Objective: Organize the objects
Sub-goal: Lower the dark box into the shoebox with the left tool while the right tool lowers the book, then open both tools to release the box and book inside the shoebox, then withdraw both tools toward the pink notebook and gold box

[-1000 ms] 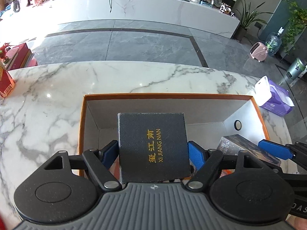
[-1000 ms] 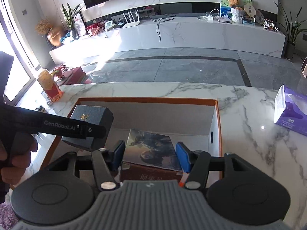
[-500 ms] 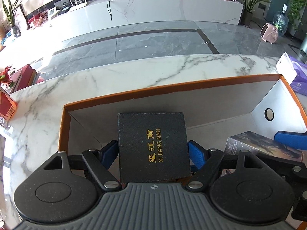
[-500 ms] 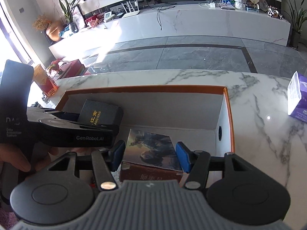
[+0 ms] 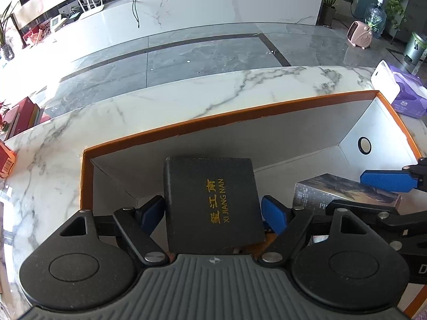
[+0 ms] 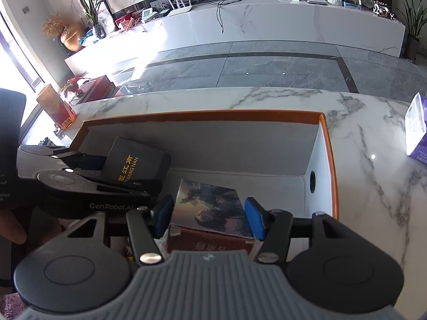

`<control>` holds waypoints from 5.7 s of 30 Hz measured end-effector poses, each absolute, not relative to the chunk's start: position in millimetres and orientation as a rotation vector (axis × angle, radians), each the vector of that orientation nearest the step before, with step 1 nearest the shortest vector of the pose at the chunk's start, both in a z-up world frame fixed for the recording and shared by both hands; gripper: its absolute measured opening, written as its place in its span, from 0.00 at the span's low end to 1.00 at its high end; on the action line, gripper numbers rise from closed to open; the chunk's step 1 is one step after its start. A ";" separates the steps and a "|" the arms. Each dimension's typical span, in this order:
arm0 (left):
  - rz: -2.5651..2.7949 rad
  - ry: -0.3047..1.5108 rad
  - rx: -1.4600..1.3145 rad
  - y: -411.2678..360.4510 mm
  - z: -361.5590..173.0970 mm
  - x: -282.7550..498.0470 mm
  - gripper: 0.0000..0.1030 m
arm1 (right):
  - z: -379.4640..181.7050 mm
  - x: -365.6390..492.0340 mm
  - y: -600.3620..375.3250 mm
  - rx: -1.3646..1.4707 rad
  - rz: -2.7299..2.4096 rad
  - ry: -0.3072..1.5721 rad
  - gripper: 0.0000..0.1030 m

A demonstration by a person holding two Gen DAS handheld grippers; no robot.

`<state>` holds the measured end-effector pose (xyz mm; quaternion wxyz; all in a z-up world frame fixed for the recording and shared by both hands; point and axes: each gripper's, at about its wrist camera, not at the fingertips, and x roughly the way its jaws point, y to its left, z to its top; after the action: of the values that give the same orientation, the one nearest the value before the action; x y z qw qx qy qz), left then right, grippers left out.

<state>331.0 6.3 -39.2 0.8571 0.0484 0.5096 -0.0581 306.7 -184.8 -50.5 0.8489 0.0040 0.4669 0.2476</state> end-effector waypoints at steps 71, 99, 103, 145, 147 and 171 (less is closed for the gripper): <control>0.005 1.313 -0.169 111.2 -57.8 302.2 0.59 | -60.8 318.9 -72.5 -0.648 0.788 0.963 0.58; -0.029 1.256 -0.192 109.0 -48.7 307.3 0.59 | -80.6 372.5 -89.1 0.002 0.530 1.294 0.67; -0.054 1.223 -0.165 107.0 -42.2 302.4 0.59 | -72.1 365.0 -100.4 0.021 0.580 1.289 0.69; -0.065 1.051 0.061 70.4 -5.3 293.7 0.39 | -76.7 320.9 -119.0 -0.221 0.859 1.263 0.41; -0.064 1.050 0.059 69.8 -5.8 292.6 0.39 | -73.2 315.5 -117.8 -0.250 0.873 1.246 0.41; -0.070 0.975 -0.029 103.6 37.6 159.1 0.62 | 0.0 200.7 -158.0 -0.041 0.772 0.953 0.49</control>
<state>159.1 103.6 37.6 0.8829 -0.0141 0.4682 -0.0337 200.7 -158.0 0.0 0.8176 -0.0192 0.4470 0.3623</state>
